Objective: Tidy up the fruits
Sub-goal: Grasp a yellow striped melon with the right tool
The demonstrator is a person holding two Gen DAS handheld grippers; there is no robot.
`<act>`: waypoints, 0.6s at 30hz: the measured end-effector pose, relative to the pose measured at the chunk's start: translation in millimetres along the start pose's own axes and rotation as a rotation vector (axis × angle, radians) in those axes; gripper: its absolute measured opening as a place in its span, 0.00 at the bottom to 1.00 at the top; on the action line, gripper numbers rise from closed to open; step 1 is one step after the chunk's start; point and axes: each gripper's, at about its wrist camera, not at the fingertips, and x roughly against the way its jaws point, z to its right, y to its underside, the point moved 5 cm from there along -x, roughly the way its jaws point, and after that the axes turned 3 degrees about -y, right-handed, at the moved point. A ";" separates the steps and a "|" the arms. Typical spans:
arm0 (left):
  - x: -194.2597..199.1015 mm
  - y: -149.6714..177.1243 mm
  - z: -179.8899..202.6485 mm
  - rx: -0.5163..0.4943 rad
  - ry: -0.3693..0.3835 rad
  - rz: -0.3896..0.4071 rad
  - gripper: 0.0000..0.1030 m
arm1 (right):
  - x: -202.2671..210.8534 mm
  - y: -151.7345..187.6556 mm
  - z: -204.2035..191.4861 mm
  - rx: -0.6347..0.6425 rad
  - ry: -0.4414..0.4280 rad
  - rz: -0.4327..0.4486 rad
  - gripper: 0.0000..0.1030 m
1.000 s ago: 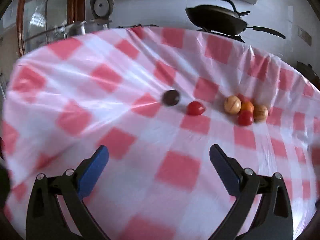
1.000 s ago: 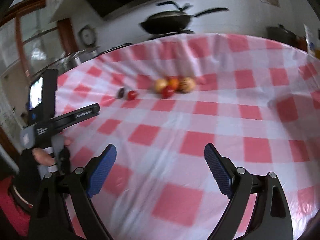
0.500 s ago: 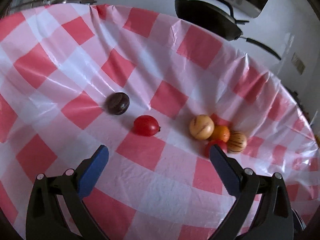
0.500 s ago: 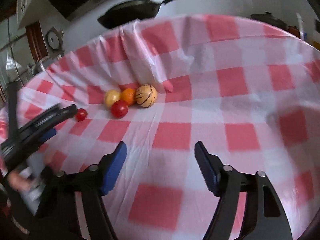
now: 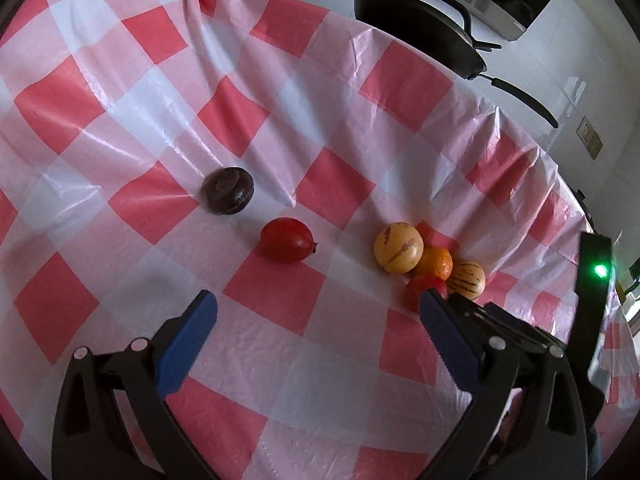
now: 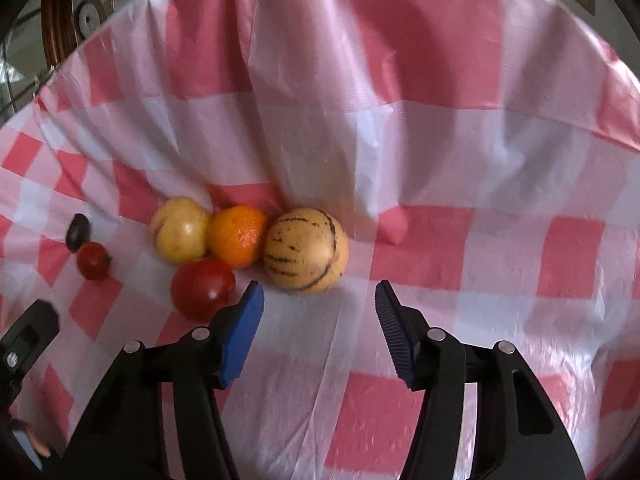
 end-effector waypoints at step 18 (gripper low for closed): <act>-1.1 8.5 13.0 -0.064 0.066 -0.040 0.98 | 52.3 43.7 50.6 -0.331 -0.152 0.103 0.42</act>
